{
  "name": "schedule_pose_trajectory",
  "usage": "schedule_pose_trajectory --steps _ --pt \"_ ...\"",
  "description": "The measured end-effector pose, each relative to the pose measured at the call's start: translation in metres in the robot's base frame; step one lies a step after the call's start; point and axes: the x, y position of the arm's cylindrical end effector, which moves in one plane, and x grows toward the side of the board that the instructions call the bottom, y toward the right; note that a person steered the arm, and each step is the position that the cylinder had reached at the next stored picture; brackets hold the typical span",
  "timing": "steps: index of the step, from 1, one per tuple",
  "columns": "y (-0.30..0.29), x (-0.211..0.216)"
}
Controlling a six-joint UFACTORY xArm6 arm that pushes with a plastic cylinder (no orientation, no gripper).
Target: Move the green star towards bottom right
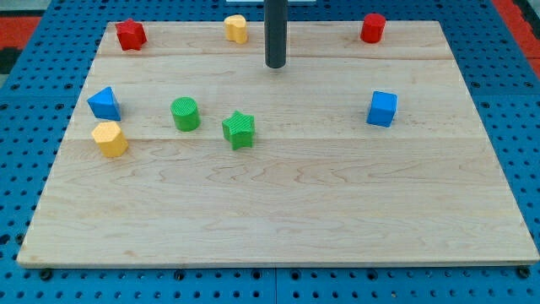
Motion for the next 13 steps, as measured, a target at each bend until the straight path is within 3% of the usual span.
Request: schedule_pose_trajectory --steps 4,8,9,10,13 --pt "-0.001 0.001" --pt "-0.012 0.073" --pt "-0.048 0.108" --pt "-0.041 0.137" --pt "-0.088 0.152"
